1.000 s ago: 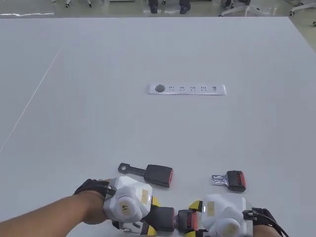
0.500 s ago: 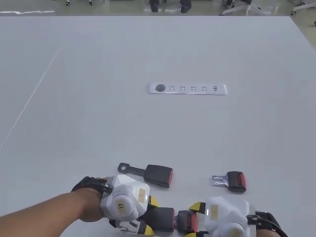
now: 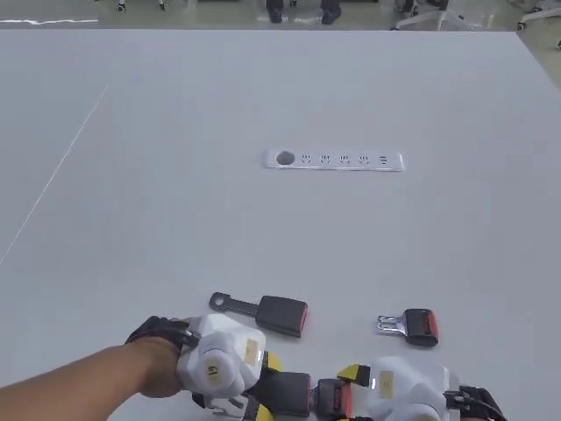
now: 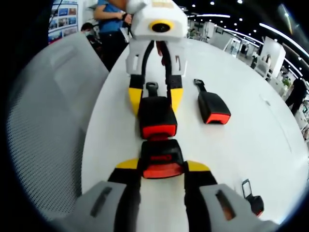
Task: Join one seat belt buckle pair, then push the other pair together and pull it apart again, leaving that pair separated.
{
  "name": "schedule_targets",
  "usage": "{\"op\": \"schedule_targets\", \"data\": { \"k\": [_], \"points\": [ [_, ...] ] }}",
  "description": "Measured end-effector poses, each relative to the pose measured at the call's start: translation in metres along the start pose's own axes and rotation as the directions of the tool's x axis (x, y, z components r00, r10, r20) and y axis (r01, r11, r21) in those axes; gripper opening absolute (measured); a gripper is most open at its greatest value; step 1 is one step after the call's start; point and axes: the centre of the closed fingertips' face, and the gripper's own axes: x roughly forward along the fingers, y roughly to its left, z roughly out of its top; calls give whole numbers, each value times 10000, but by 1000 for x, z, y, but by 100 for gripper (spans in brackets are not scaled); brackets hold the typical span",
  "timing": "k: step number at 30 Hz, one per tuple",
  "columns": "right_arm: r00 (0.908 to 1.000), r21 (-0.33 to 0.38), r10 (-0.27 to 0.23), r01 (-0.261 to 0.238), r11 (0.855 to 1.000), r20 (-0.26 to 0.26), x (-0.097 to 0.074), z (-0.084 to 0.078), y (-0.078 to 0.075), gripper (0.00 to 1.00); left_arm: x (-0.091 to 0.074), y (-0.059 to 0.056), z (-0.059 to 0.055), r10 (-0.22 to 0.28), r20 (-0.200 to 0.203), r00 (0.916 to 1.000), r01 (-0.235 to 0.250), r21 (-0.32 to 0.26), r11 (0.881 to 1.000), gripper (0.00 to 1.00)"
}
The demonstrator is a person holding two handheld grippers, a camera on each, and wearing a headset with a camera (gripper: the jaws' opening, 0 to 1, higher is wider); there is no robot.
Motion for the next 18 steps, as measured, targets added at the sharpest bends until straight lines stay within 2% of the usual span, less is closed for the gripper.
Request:
{"op": "schedule_targets", "data": {
  "k": [14, 16, 17, 18],
  "points": [
    [10000, 125, 35, -34, 9999, -21, 0, 0, 0, 35, 1, 0, 1, -17, -8, 10000, 17, -83, 10000, 33],
    [9996, 426, 157, -147, 9990, -216, 2, 0, -1, 35, 1, 0, 2, -18, -161, 9999, 17, -10, 10000, 34],
    [9986, 114, 189, -184, 9998, -490, 2, 0, -1, 36, 1, 0, 2, -51, -302, 9995, 54, 108, 9999, 34],
    [9982, 171, 194, -184, 9997, -570, 2, 2, 0, 36, 1, 0, 2, -64, -357, 9993, 71, 193, 9998, 34]
  ]
}}
